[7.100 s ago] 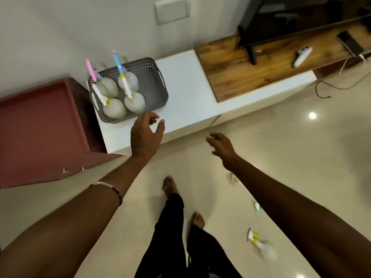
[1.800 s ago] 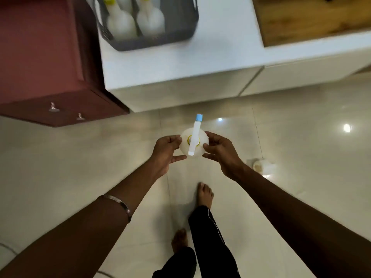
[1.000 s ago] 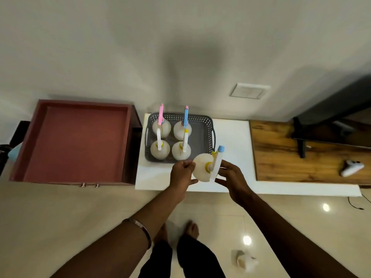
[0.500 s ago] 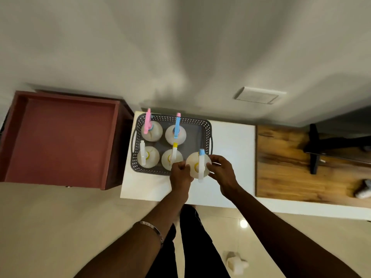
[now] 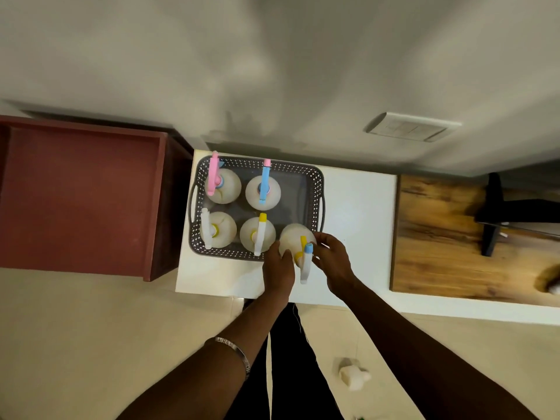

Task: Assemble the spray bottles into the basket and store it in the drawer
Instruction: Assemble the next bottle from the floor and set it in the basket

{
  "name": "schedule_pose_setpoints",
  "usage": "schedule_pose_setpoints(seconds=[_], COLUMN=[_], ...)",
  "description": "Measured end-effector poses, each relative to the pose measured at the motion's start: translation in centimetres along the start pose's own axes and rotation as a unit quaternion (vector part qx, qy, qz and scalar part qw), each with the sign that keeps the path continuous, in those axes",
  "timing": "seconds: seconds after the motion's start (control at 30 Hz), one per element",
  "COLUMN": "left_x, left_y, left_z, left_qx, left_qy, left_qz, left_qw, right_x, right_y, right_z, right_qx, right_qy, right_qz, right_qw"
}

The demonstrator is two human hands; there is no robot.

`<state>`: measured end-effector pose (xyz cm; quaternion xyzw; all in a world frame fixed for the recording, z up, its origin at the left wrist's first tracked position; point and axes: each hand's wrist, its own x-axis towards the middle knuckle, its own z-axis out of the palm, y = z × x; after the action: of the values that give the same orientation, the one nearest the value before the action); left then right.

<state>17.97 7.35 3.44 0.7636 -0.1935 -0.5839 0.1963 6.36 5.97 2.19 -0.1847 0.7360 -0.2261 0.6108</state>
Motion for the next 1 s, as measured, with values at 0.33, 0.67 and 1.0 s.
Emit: schedule_pose_setpoints(seconds=[0.33,0.67,1.0], left_x=[0.8,1.8,2.8], left_y=[-0.3,-1.0,-1.4], left_z=[1.1,1.4,1.3], left_qx=[0.012,0.023,0.034], left_qy=[0.011,0.015,0.019], left_qz=[0.008,-0.003,0.006], left_qw=[1.0,1.0,0.999], right_x=[-0.3,0.8,1.3], right_y=[0.1,0.2,0.7], right_z=[-0.1,1.2,1.8], right_qx=[-0.004,-0.031,-0.038], right_qy=[-0.055,-0.032,-0.039], right_qz=[-0.007,0.005,-0.01], right_qw=[0.998,0.999,0.998])
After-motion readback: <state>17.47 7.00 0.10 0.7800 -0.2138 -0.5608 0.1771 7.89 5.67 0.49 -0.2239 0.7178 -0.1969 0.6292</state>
